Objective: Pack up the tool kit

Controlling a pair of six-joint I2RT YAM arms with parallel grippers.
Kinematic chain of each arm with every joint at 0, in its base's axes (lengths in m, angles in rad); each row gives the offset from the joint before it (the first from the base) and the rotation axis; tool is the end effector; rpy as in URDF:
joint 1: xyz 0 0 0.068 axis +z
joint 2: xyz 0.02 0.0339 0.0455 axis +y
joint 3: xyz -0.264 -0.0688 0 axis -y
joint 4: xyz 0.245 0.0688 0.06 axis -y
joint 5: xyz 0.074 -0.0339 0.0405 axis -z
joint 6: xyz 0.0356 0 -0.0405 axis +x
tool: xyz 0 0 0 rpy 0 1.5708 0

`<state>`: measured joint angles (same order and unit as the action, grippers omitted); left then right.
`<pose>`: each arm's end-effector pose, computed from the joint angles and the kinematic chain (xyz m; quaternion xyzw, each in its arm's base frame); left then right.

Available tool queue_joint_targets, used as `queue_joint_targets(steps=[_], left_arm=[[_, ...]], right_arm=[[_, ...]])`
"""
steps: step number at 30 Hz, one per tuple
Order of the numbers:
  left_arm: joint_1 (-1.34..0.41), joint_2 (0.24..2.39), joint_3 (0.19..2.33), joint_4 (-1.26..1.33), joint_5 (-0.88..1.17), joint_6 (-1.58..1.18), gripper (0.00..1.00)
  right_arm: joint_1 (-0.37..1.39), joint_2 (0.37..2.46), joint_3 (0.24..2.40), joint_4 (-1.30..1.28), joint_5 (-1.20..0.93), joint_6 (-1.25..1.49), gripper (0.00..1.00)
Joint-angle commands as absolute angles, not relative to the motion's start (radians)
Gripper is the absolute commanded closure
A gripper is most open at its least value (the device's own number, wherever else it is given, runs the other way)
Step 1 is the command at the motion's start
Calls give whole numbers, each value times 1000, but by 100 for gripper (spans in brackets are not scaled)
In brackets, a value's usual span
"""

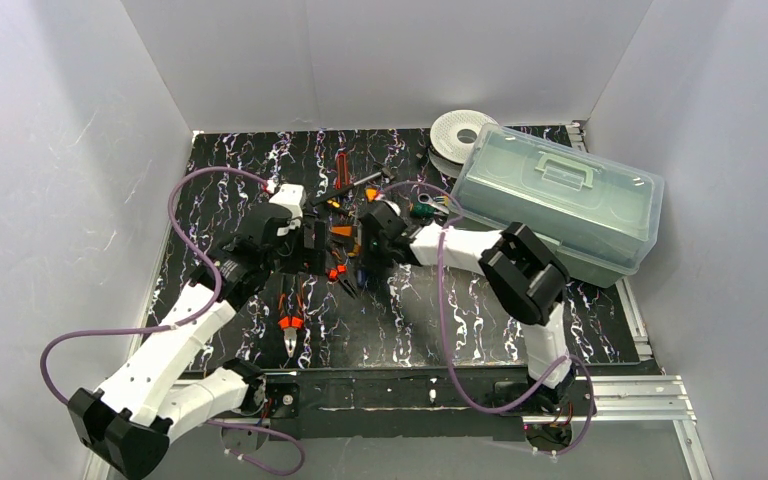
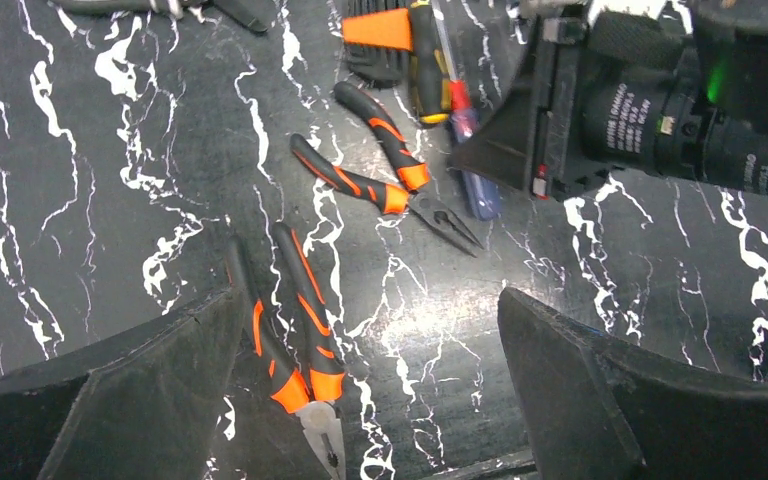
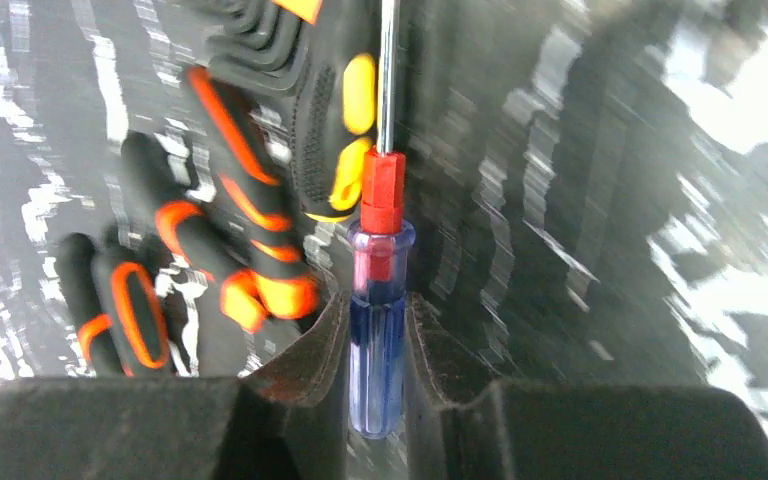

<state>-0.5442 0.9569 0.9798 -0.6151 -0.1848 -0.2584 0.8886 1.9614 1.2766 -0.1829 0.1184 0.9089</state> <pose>0.1761 -0.0989 0.3341 0.0822 0.8761 -0.1078 0.4626 0.2674 0.3225 0.1657 0.0299 0.9369 0.2344 0.2575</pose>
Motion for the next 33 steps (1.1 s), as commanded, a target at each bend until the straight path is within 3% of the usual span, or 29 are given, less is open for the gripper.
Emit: queue_joint_targets(steps=[1, 9, 14, 16, 19, 25, 33], left_arm=[[-489, 967, 947, -620, -160, -282, 2], [-390, 1047, 957, -664, -166, -347, 2], [-326, 1077, 968, -691, -125, -406, 2], [-325, 1086, 967, -688, -114, -425, 2], [-325, 1106, 966, -673, -109, -451, 2], [-342, 1228, 969, -590, -1, -501, 2], [-520, 1464, 1030, -395, -46, -662, 5]], right_arm=[[884, 2072, 1469, -20, -73, 678, 86], [867, 2344, 1947, -114, -290, 636, 82], [817, 2337, 2170, -254, -256, 611, 48], [779, 2272, 2104, -237, -246, 615, 30], [717, 2177, 2015, -239, -262, 604, 20], [629, 1892, 1709, -212, -246, 533, 18], [614, 1519, 1389, -237, -75, 412, 18]])
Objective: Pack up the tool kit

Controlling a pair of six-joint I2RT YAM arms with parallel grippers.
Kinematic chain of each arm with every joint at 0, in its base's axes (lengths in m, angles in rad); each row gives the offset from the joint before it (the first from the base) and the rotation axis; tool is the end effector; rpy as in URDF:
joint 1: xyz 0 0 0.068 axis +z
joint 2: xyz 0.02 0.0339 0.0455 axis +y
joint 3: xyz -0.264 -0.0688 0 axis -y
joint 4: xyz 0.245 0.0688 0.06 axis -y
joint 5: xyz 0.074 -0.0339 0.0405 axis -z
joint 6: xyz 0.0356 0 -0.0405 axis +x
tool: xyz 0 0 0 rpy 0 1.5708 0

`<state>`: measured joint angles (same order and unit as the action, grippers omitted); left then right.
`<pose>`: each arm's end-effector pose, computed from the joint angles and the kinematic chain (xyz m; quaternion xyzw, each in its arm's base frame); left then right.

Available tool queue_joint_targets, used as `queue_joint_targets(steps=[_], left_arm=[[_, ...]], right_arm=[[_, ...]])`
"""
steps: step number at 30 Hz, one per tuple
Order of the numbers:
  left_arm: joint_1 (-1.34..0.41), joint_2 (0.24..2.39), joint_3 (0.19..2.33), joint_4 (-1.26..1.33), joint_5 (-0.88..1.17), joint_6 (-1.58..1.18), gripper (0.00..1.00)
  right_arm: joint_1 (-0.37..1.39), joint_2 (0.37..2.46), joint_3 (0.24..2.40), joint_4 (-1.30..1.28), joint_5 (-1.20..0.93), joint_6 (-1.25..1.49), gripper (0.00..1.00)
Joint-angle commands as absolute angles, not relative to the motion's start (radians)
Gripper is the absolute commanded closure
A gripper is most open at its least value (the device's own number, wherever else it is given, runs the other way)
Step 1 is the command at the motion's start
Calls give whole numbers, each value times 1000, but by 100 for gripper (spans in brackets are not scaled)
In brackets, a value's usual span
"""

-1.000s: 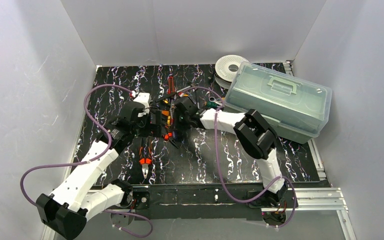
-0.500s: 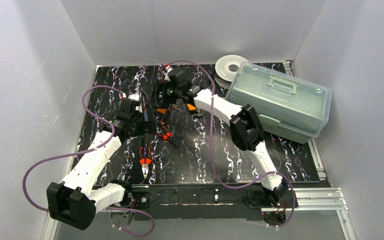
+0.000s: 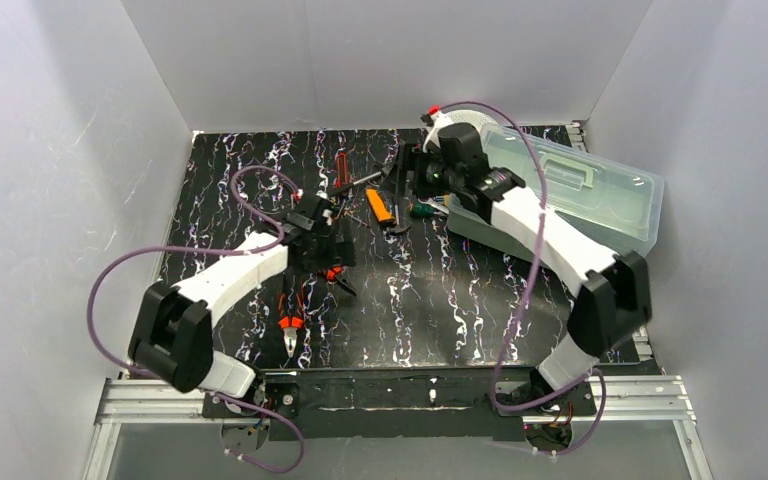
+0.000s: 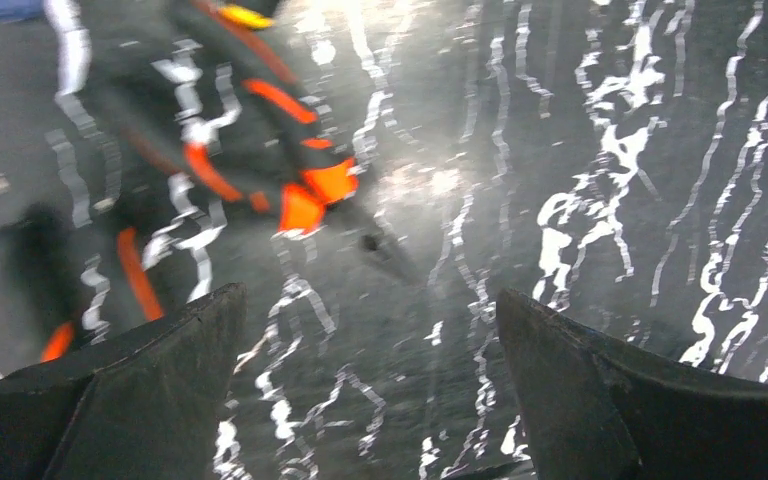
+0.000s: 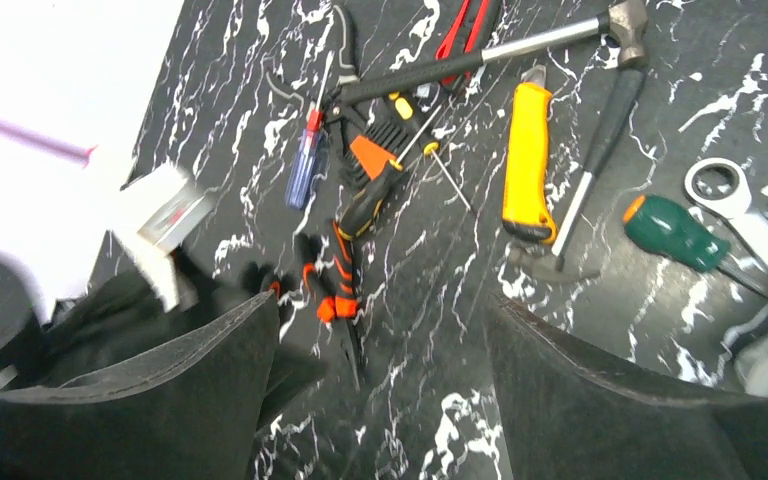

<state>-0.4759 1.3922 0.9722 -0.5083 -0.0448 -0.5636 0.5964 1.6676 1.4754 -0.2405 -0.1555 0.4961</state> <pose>0.2558 -0.1300 0.2405 -0.0486 0.9474 -0.1383 0.2845 0.3250 0.2273 0.3426 -0.0839 0.8367 0.3350 0.4250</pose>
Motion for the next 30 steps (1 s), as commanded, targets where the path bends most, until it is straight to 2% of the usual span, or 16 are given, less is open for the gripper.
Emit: queue_joint_targets(steps=[1, 6, 11, 18, 21, 25, 30], left_arm=[[-520, 1497, 1031, -364, -36, -677, 5], [-521, 1656, 1030, -218, -28, -702, 4], [-457, 1800, 1099, -304, -52, -746, 2], [-170, 1738, 965, -307, -93, -826, 2], [-105, 1721, 952, -308, -133, -857, 2], [-131, 1685, 1008, -326, -161, -791, 2], [-305, 1562, 1098, -390, -309, -689, 2]], right_arm=[[614, 1479, 1362, -239, -64, 404, 18], [612, 1277, 1238, -237, -27, 364, 18], [596, 1138, 1193, -311, 80, 334, 18], [511, 1038, 1119, -410, 216, 367, 18], [434, 1043, 1101, -476, 295, 414, 18], [317, 1053, 1093, -553, 275, 461, 17], [285, 1003, 1063, -528, 202, 462, 18]])
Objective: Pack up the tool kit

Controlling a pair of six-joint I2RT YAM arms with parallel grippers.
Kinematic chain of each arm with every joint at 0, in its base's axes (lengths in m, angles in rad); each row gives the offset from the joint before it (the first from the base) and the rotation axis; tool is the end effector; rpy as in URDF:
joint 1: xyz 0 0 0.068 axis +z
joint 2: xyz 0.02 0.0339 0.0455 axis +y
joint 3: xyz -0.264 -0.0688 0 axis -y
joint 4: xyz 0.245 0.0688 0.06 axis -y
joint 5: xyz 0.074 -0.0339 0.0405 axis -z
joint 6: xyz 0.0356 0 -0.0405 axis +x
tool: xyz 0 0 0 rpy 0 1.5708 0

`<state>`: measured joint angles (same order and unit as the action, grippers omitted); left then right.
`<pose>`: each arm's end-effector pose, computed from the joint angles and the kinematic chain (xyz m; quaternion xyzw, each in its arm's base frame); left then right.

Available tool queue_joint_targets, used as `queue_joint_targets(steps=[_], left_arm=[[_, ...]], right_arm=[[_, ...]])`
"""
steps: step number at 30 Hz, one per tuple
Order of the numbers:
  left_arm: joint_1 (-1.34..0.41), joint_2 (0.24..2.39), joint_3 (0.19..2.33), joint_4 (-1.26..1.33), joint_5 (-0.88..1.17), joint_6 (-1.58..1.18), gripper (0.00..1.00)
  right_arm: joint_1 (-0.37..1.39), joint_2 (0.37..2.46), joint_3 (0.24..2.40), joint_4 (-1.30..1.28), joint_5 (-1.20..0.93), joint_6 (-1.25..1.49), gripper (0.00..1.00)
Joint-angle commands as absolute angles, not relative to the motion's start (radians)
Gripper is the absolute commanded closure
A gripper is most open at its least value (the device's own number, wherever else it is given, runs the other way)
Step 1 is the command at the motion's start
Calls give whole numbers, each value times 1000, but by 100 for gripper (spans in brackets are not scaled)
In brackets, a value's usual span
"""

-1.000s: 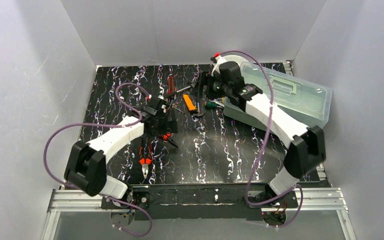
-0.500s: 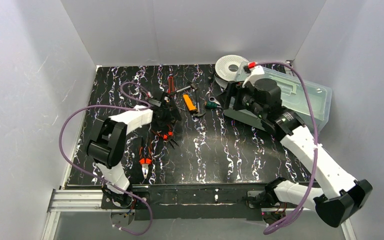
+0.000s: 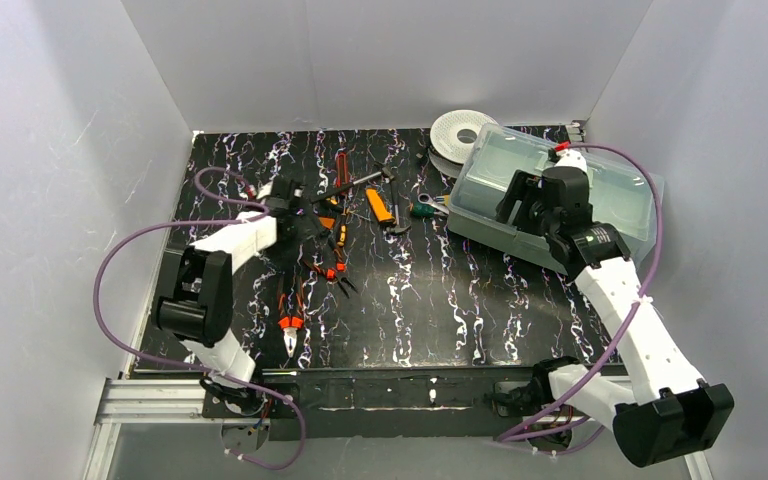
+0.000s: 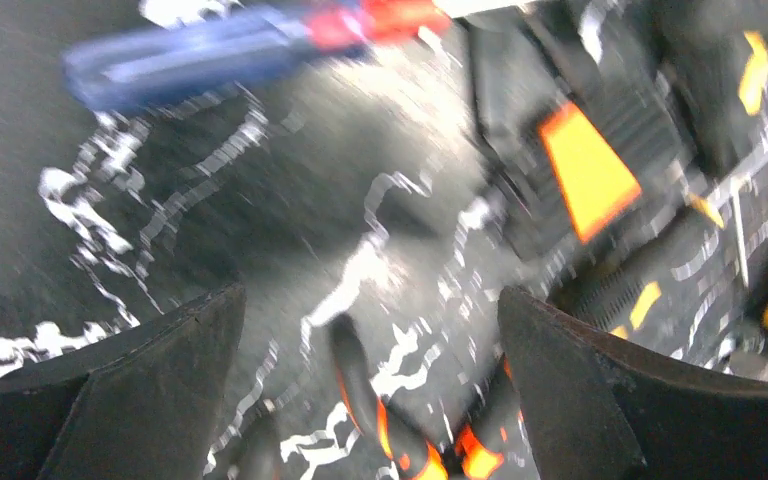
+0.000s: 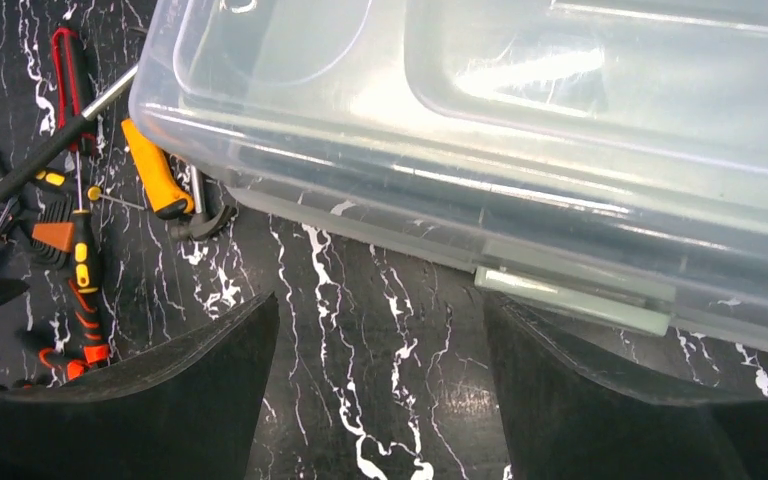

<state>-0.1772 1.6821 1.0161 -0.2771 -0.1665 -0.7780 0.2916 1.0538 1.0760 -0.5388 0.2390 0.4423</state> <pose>0.3388 -0.0547 0.1834 -0.3050 0.8978 -0.0712 0.3096 0.2204 0.0573 0.3548 0.1244 0.8512 0.0830 0.5032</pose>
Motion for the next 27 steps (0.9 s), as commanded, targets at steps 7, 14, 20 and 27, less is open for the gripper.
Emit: queue_joint_targets(steps=[7, 14, 20, 27], left_arm=[[-482, 1509, 1116, -298, -98, -623, 2], [-740, 1754, 1255, -463, -249, -640, 5], [-715, 1796, 1133, -627, -414, -804, 2], [-282, 1597, 1040, -697, -467, -945, 3]], right_arm=[[284, 946, 1046, -524, 183, 460, 18], [282, 903, 1010, -511, 188, 462, 19], [281, 902, 997, -472, 135, 469, 19], [281, 909, 991, -459, 89, 479, 19]])
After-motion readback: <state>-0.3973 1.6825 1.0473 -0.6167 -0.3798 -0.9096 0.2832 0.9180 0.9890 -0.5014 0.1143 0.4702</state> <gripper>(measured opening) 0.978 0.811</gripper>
